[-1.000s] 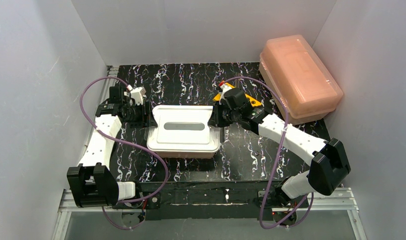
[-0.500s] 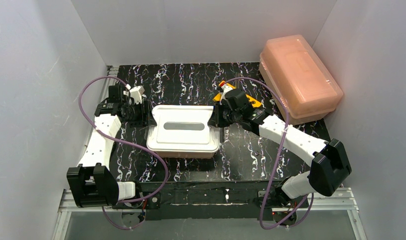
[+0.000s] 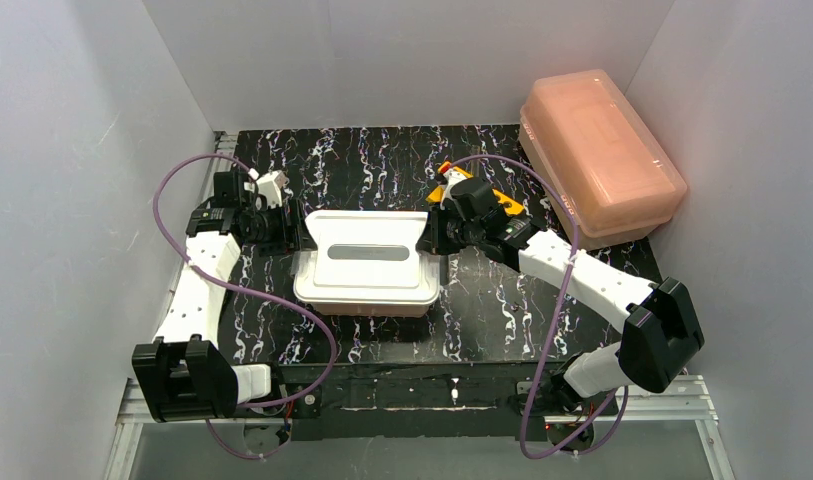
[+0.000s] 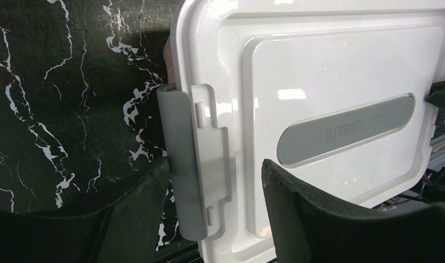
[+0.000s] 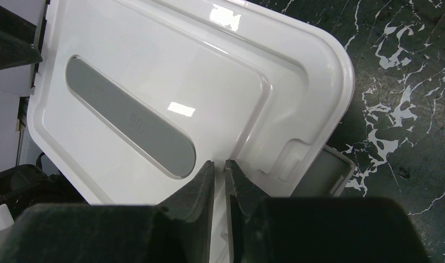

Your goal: Organize the chemistry lab equipment

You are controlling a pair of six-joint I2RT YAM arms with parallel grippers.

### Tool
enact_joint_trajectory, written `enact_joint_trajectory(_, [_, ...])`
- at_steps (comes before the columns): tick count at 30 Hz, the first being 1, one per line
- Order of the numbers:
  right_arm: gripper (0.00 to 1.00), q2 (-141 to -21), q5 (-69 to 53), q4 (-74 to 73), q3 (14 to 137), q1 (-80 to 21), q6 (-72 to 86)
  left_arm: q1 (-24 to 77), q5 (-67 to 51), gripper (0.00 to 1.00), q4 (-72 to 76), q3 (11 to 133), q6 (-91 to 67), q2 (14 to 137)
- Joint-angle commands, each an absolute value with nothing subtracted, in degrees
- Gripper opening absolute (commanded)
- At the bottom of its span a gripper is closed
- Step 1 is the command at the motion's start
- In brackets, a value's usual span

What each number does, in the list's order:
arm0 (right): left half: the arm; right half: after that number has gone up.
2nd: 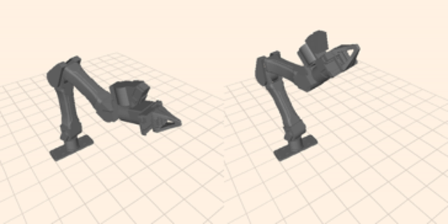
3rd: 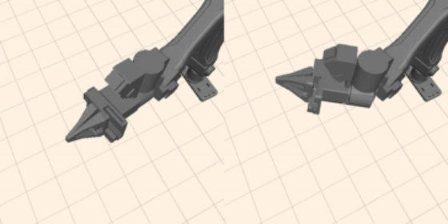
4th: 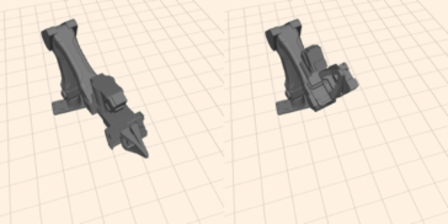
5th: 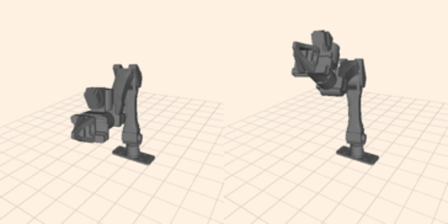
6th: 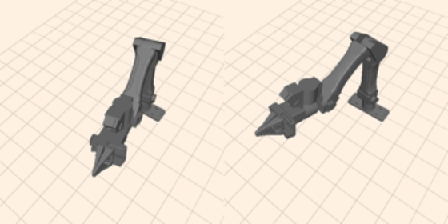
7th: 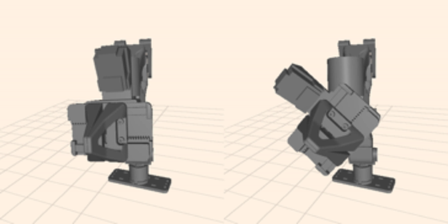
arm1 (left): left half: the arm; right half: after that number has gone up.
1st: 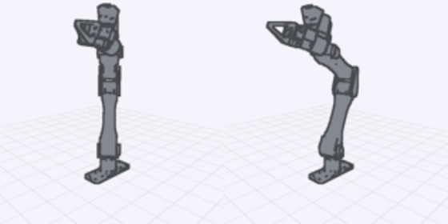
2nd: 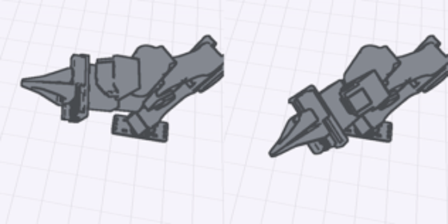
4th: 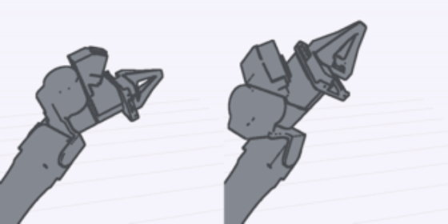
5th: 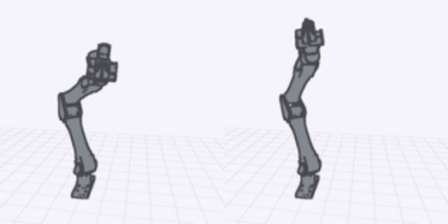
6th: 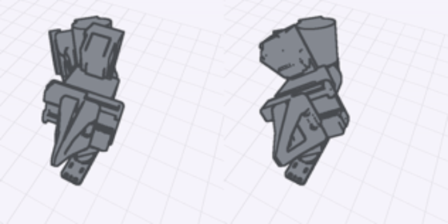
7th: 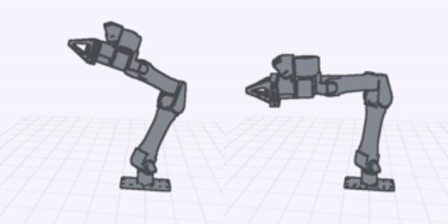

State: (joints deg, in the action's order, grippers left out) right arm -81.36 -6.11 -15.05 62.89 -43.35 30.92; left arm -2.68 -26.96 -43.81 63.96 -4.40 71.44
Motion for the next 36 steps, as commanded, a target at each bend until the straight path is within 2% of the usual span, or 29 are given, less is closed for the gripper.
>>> enact_joint_trajectory(1, [0.19, -81.2, -7.03, -15.15, 61.89, -43.68, 30.51, -2.46, -27.62, 0.62, -43.95, 61.89, -4.21, 70.22])
enact_joint_trajectory(10, [0.18, -81.21, -6.94, -15.3, 62.01, -43.68, 30.38, -2.52, -27.87, 0.59, -42.74, 59.83, -4.04, 71.28])
enact_joint_trajectory(17, [0.17, -81.74, -7.38, -15.05, 62.01, -43.67, 30.41, -2.47, -27.28, 0.44, -42.03, 58.77, -3.93, 70.59])
enact_joint_trajectory(24, [0.17, -82.0, -7.82, -14.77, 61.7, -43.68, 30.59, -2.47, -26.58, 0.42, -41.12, 58.06, -3.96, 70.58])
enact_joint_trajectory(28, [0.17, -82.13, -7.95, -14.7, 61.67, -43.68, 30.63, -2.39, -25.4, 0.36, -40.96, 57.62, -3.27, 69.85])
enact_joint_trajectory(31, [0.16, -82.18, -8.16, -14.5, 61.97, -43.68, 30.57, -0.87, -18.26, 0.24, -38.61, 54.36, -0.22, 66.71])
enact_joint_trajectory(34, [0.16, -82.01, -7.66, -15.35, 63.44, -43.67, 29.77, 1.18, -18.18, 0.06, -39.01, 55.11, -0.45, 66.09])
enact_joint_trajectory(36, [0.16, -82.0, -7.58, -15.89, 64.23, -43.67, 29.42, 1.59, -18.3, 0.01, -39.31, 55.45, -0.62, 65.99])
